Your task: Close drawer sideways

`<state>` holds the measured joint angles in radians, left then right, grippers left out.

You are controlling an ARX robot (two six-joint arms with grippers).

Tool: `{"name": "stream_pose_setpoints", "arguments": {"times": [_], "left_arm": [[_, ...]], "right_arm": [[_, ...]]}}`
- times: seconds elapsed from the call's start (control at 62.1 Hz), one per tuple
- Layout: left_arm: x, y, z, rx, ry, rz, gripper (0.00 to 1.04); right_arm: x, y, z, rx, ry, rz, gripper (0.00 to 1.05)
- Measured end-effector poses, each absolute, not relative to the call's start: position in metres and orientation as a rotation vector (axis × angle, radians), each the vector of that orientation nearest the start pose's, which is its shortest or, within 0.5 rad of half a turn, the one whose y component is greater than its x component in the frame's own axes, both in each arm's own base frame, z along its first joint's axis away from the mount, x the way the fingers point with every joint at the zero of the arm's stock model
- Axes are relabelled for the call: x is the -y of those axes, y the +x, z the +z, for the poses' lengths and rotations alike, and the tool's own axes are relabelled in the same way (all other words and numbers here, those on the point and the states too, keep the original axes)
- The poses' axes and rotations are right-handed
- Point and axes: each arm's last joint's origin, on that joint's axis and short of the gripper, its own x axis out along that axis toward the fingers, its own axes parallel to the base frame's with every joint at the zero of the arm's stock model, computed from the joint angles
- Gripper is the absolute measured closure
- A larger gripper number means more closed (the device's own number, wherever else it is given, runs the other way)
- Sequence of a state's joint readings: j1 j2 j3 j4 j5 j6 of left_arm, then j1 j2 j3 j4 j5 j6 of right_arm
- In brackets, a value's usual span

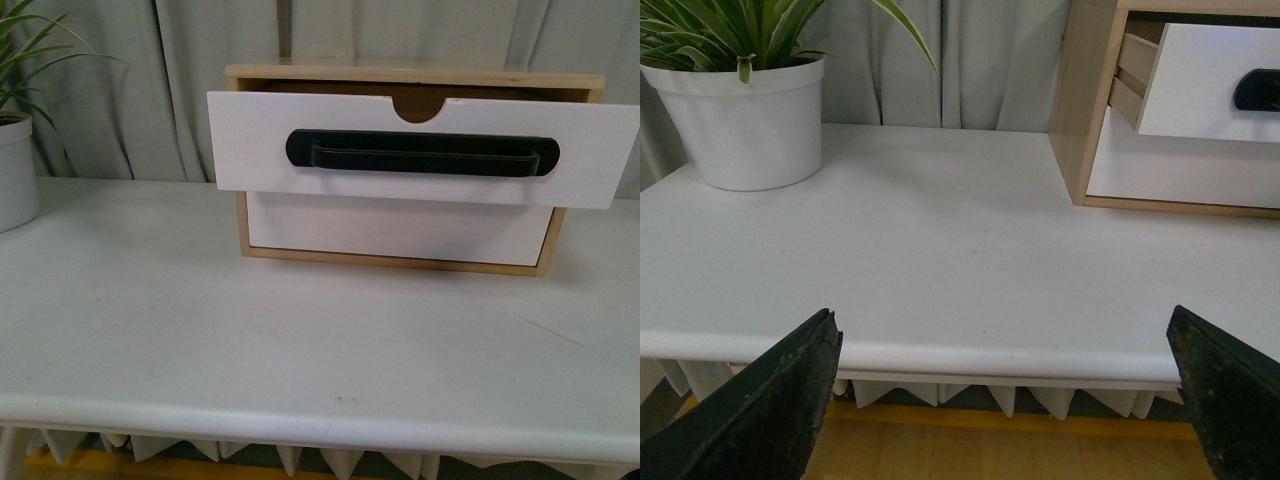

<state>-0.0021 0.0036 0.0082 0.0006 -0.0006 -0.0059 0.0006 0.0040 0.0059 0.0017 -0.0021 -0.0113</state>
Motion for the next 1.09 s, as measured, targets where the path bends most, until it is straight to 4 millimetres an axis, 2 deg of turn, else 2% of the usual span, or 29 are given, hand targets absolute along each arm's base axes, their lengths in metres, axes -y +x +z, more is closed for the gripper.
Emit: {"name": "stream_pose_setpoints", "arguments": {"times": [0.885, 0.917, 0.949, 0.998, 1.046, 1.094], "left_arm": [[0.0, 0.097, 0.166, 0.005, -0.006, -0.002, 0.06], [0.001, 0.098, 0.165, -0.032, -0.025, 0.043, 0.06], [0.002, 0.099, 0.164, -0.141, -0.048, 0.232, 0.06], [0.004, 0.101, 0.16, -0.219, -0.063, 0.374, 0.06], [0.007, 0.102, 0.157, -0.241, -0.072, 0.467, 0.06], [0.011, 0.104, 0.161, -0.25, -0.136, 0.478, 0.06]], "right_arm": [[0.0, 0.098, 0.165, 0.004, -0.011, 0.003, 0.09], [0.0, 0.098, 0.165, -0.029, -0.02, -0.007, 0.09], [0.0, 0.098, 0.165, -0.135, -0.056, -0.023, 0.09], [-0.001, 0.099, 0.165, -0.255, -0.097, -0.025, 0.09], [-0.002, 0.101, 0.166, -0.32, -0.133, 0.002, 0.09], [-0.004, 0.103, 0.173, -0.321, -0.177, 0.017, 0.09]]}}
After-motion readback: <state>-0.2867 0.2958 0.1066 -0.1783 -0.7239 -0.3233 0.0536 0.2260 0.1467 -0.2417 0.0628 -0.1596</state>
